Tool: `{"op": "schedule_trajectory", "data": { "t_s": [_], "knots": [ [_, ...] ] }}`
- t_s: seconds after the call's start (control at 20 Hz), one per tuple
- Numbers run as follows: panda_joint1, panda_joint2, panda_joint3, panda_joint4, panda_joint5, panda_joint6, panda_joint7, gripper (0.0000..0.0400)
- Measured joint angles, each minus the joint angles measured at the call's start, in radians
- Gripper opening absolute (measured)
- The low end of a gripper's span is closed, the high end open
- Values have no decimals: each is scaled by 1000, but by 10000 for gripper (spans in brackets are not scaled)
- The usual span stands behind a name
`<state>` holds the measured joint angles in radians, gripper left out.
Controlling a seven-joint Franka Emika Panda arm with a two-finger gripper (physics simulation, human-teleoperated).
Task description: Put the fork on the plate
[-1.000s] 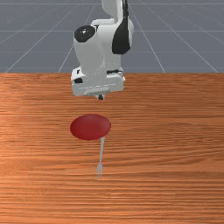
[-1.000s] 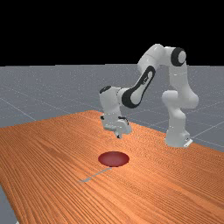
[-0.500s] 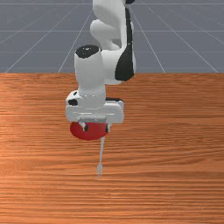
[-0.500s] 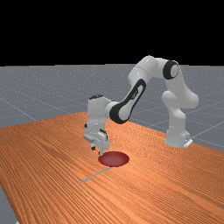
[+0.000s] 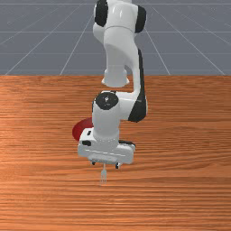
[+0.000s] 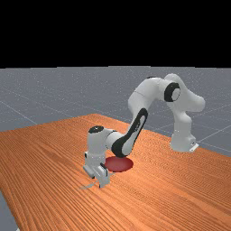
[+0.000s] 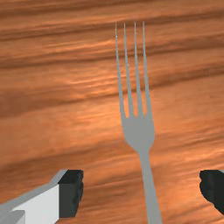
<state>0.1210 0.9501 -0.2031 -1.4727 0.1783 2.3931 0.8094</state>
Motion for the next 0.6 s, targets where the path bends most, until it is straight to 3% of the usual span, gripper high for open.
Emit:
{"op": "schedule_trajectory", "data": {
  "t_s": [0.1, 0.15, 0.2, 0.25, 0.3, 0.35, 0.6],
  "knots": [
    [10, -31, -3, -56, -4, 11, 1, 385],
    [20, -56, -3, -102, -11, 9, -5, 267],
    [31, -81, -3, -145, -20, 5, -13, 182],
    [43, -106, -2, -189, -32, 2, -23, 128],
    [56, -130, -3, -231, -47, -4, -35, 102],
    [65, -146, -4, -258, -57, -14, -42, 83],
    [73, -178, -8, -301, -76, -71, -60, 84]
  ]
}}
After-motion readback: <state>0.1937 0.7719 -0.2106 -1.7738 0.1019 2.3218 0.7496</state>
